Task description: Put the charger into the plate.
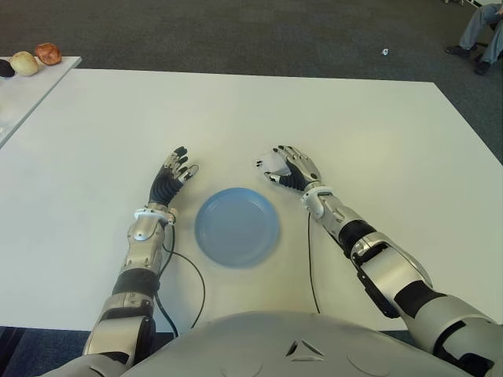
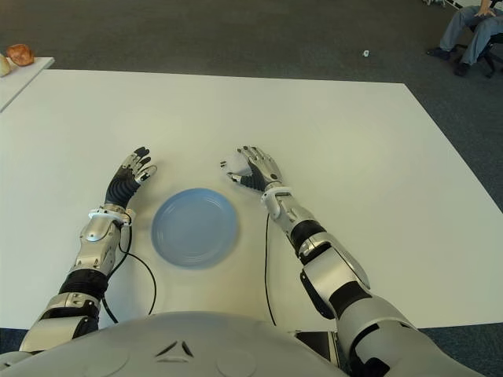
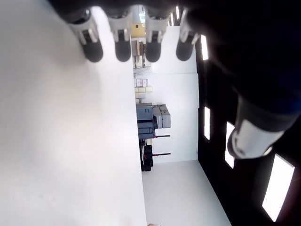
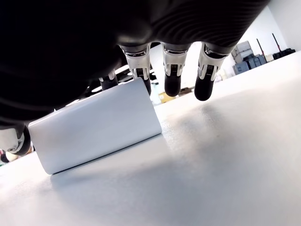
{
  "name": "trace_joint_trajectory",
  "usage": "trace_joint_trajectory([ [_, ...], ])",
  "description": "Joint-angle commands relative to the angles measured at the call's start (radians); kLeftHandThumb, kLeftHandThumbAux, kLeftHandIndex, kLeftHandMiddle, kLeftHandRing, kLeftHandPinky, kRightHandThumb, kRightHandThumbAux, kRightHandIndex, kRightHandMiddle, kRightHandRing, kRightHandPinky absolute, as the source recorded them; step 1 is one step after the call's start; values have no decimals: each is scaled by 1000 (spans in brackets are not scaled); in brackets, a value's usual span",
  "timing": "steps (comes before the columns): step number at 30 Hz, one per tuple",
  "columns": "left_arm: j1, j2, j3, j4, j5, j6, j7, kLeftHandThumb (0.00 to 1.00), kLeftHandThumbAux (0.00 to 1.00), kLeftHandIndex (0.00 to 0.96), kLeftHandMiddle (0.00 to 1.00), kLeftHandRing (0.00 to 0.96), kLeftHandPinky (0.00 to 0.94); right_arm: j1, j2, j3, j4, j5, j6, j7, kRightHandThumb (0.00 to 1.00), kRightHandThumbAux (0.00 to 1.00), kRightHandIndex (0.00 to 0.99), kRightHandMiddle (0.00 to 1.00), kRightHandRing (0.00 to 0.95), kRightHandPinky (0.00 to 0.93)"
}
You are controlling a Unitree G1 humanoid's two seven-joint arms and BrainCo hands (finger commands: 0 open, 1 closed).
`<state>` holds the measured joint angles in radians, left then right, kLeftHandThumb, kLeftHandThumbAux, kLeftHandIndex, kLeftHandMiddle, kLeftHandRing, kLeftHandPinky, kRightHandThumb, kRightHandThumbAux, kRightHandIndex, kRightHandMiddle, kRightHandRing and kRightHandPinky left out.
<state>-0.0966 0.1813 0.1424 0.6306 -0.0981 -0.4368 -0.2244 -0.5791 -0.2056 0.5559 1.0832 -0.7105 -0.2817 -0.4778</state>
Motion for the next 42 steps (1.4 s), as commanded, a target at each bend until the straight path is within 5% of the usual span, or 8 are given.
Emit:
trace_joint_trajectory([
  [1, 4, 2, -4, 13, 7, 15, 2, 0, 576, 0, 29, 2, 0, -11, 10, -1, 12, -1, 13, 5, 229, 284, 0, 0, 0, 0],
  [18, 6, 2, -5, 10, 8, 10, 1, 0, 569, 0, 26, 1, 0, -8, 41, -18, -11, 18, 76, 42, 219, 273, 0, 0, 0, 0],
  [42, -7, -1, -7, 36, 12, -5, 5, 0, 589, 0, 35, 12, 0, 5, 123, -37, -65, 11, 283, 52, 208, 257, 0, 0, 0, 43],
])
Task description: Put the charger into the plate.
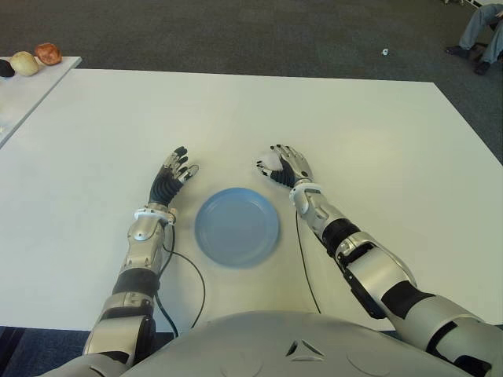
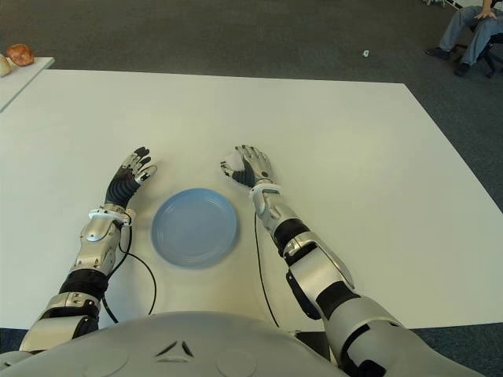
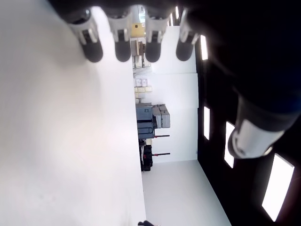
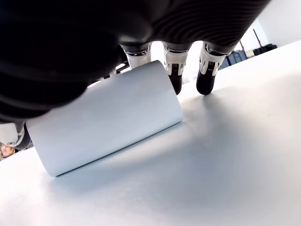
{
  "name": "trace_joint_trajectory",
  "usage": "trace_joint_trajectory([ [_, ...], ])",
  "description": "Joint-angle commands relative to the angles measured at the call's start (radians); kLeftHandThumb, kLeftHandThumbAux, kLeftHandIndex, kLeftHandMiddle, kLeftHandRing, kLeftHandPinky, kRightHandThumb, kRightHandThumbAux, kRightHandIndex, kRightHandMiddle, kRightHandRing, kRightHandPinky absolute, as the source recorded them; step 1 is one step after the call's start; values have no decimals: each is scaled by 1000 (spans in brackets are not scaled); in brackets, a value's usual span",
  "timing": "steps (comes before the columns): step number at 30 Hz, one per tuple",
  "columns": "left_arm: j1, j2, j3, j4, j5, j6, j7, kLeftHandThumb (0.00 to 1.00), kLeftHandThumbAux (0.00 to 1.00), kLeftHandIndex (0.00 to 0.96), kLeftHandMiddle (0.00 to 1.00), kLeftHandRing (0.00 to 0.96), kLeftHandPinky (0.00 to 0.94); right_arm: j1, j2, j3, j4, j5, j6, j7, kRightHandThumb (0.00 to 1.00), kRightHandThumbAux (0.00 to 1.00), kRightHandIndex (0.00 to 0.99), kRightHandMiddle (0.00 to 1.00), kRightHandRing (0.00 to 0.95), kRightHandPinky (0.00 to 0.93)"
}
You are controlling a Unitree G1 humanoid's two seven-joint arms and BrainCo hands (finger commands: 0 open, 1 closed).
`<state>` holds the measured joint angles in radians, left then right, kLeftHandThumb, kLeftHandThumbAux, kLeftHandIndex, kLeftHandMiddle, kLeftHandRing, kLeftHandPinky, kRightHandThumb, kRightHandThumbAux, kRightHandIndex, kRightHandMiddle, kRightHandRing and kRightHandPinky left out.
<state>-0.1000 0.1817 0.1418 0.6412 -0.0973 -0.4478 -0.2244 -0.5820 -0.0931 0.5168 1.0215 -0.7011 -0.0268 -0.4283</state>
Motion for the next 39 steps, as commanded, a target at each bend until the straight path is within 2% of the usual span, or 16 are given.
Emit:
trace_joint_trajectory([
  [1, -4, -1, -6, 26, 11, 5, 5, 0, 590, 0, 35, 11, 0, 8, 13, 3, -4, 1, 33, 2, 208, 257, 0, 0, 0, 44],
  [22, 6, 2, -4, 12, 4, 5, -4, 0, 591, 0, 30, 8, 0, 26, 18, 43, -16, -21, 84, 7, 228, 289, 0, 0, 0, 28],
  [39, 15, 14, -1, 1, 4, -1, -6, 0, 579, 0, 35, 8, 0, 53, 1, 58, -17, -19, 65, 6, 229, 297, 0, 0, 0, 9],
])
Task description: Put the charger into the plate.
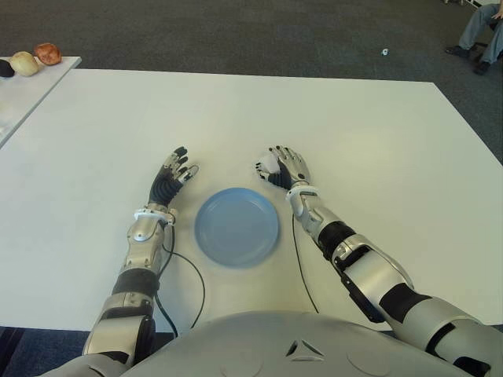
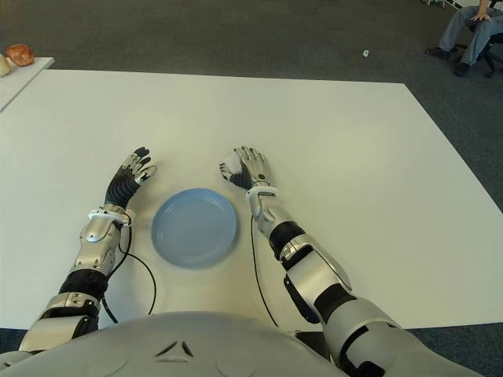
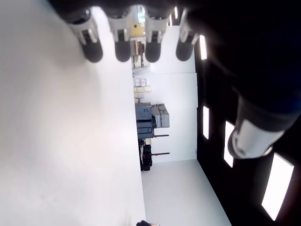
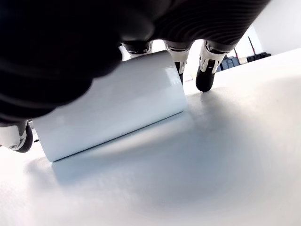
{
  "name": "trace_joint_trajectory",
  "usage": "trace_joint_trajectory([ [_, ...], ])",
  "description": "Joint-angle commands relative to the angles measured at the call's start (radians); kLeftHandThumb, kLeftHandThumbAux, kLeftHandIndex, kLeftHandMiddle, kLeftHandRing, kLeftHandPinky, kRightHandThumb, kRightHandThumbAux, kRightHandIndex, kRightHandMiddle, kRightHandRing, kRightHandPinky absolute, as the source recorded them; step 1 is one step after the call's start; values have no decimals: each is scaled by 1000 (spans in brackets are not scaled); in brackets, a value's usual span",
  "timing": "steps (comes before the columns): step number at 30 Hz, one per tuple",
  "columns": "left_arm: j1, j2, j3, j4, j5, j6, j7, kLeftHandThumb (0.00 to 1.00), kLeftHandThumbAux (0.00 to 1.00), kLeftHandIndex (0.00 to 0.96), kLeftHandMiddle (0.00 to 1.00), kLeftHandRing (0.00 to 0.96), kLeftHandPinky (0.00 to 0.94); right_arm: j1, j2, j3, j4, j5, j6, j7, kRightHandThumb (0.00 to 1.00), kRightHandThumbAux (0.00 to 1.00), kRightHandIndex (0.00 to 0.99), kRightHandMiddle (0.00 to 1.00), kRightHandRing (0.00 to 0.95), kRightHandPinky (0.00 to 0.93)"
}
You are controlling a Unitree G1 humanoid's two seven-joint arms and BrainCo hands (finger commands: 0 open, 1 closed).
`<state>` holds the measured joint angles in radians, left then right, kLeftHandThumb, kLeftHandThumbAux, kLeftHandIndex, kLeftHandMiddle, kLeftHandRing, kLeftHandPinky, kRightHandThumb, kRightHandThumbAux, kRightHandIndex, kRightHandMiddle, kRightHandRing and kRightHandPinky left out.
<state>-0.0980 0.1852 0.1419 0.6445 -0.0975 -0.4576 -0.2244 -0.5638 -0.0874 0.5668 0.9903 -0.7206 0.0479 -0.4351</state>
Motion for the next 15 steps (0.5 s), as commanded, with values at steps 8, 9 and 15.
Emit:
trace_joint_trajectory([
  [8, 17, 22, 2, -11, 0, 9, -15, 0, 566, 0, 34, 6, 0, 45, -11, 9, 25, 1, -38, -5, 222, 289, 0, 0, 0, 13],
  [9, 17, 23, 2, -12, -1, 10, -16, 0, 565, 0, 33, 6, 0, 46, -12, 8, 28, 2, -43, -8, 222, 288, 0, 0, 0, 14],
  [15, 15, 28, 5, -11, -6, 13, -19, 0, 567, 0, 31, 6, 0, 44, -11, 3, 46, 6, -65, -33, 224, 287, 0, 0, 0, 18],
])
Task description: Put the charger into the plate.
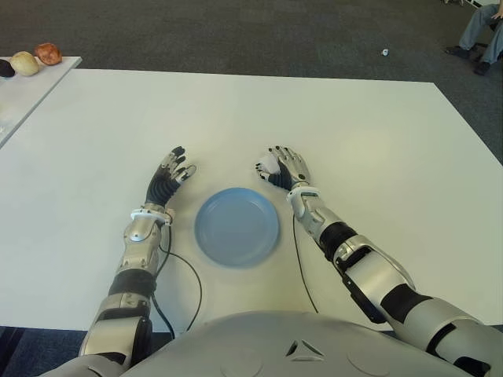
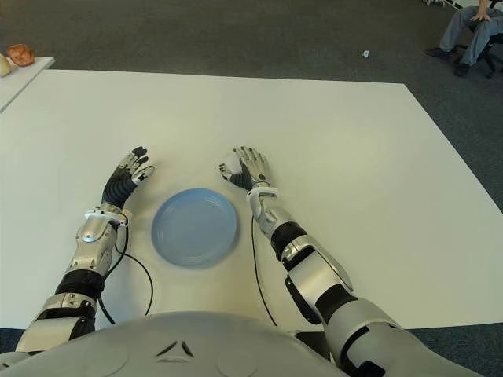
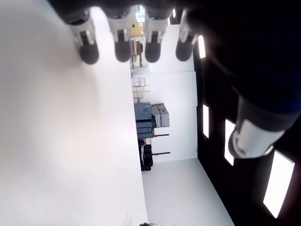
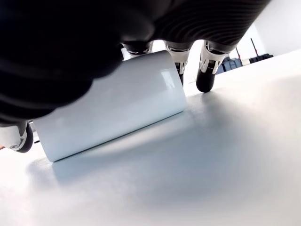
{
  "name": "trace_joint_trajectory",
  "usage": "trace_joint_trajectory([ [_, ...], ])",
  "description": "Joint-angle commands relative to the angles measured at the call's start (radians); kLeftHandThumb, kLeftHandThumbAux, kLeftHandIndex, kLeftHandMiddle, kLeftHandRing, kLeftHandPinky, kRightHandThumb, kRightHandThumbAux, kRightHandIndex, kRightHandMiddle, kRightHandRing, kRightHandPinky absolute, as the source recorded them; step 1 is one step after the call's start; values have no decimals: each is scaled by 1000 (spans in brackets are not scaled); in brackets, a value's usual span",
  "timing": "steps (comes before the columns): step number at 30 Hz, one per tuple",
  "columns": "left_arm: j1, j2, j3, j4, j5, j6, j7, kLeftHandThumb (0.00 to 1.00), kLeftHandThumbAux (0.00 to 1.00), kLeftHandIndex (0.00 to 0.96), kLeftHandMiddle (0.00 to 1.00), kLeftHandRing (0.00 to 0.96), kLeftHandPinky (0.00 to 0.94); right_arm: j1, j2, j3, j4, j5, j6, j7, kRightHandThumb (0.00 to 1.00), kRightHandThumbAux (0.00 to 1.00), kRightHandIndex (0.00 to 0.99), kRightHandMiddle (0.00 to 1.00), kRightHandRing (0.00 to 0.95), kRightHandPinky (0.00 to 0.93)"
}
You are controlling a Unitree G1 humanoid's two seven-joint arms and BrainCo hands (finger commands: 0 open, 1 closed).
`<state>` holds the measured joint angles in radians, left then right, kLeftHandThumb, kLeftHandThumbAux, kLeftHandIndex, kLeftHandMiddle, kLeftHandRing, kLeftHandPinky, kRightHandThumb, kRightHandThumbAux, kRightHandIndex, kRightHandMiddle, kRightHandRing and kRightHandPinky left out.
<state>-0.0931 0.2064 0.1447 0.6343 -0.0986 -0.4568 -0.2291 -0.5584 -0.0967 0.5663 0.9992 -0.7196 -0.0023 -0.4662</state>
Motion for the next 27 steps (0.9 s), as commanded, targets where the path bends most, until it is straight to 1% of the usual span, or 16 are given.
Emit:
trace_joint_trajectory([
  [1, 10, 7, 3, 0, -6, 12, -15, 0, 569, 0, 31, 6, 0, 38, -1, 3, 39, 5, -17, -6, 224, 287, 0, 0, 0, 18],
  [17, 11, 16, 7, -3, -12, 12, -26, 0, 573, 0, 28, 3, 0, 31, 2, -3, 68, 8, -51, -36, 202, 304, 0, 0, 0, 21],
  [27, 11, 17, 6, -5, -14, 12, -27, 0, 573, 0, 27, 3, 2, 26, 2, -4, 81, 8, -67, -54, 204, 313, 0, 0, 0, 44],
])
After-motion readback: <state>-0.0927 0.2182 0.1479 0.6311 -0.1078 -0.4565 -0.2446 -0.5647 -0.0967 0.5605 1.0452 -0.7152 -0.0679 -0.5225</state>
